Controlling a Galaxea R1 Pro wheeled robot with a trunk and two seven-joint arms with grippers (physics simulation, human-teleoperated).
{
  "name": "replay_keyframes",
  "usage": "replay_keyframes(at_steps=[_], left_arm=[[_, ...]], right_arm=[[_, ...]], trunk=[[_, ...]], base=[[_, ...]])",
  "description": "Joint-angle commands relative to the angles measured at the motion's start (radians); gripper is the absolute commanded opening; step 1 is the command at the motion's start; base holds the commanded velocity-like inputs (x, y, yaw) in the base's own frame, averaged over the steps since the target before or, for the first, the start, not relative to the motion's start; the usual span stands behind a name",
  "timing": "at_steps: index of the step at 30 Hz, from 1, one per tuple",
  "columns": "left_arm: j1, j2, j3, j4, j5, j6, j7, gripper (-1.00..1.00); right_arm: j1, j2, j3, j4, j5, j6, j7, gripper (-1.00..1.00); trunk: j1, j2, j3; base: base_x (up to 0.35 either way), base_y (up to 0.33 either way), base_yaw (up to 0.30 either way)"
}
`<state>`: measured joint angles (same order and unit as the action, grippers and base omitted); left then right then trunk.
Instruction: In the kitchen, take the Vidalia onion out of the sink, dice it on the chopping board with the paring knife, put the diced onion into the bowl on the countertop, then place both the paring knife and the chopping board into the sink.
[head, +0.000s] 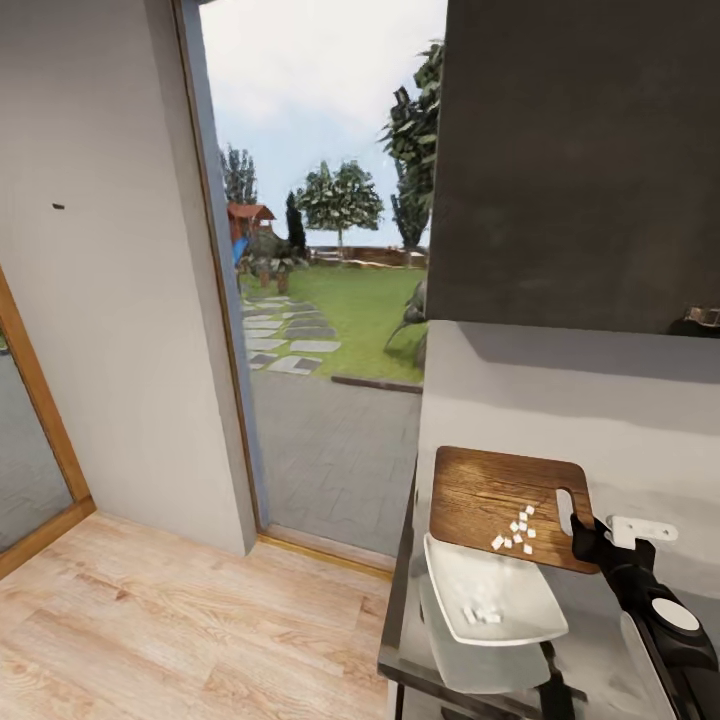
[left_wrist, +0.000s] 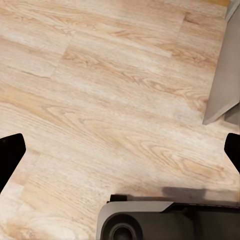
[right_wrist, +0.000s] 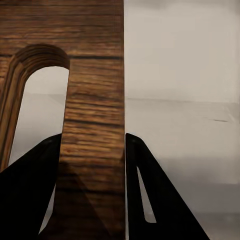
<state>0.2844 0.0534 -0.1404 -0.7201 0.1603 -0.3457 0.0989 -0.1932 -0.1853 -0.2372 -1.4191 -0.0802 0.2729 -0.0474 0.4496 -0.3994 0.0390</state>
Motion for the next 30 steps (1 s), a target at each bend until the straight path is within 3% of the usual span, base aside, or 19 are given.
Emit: replay_keyframes(at_steps=[1,21,30], left_arm=[[0.0,0.002,-0.008,-0.001,0.01,-0.003,0.008,1.0],[0.0,0.002,-0.008,-0.001,0.009,-0.003,0.008,1.0],[0.001,0.002,-0.008,-0.001,0.01,-0.003,0.008,1.0]], right_arm=[[0.0,0.0,0.001,-0.001,-0.009,0.005,-0.005,-1.0],[0.0,0.0,0.002,-0.001,-0.007,0.004,-0.006,-1.0],[0.0,0.0,0.002,0.025,-0.008,-0.06,-0.005,-1.0]], trunk=[[0.0,-0.001,0.0],[0.0,-0.001,0.0],[0.0,-0.001,0.0]], base=[[0.017,0.0,0.0],[0.007,0.009,0.0],[0.027,0.021,0.0]])
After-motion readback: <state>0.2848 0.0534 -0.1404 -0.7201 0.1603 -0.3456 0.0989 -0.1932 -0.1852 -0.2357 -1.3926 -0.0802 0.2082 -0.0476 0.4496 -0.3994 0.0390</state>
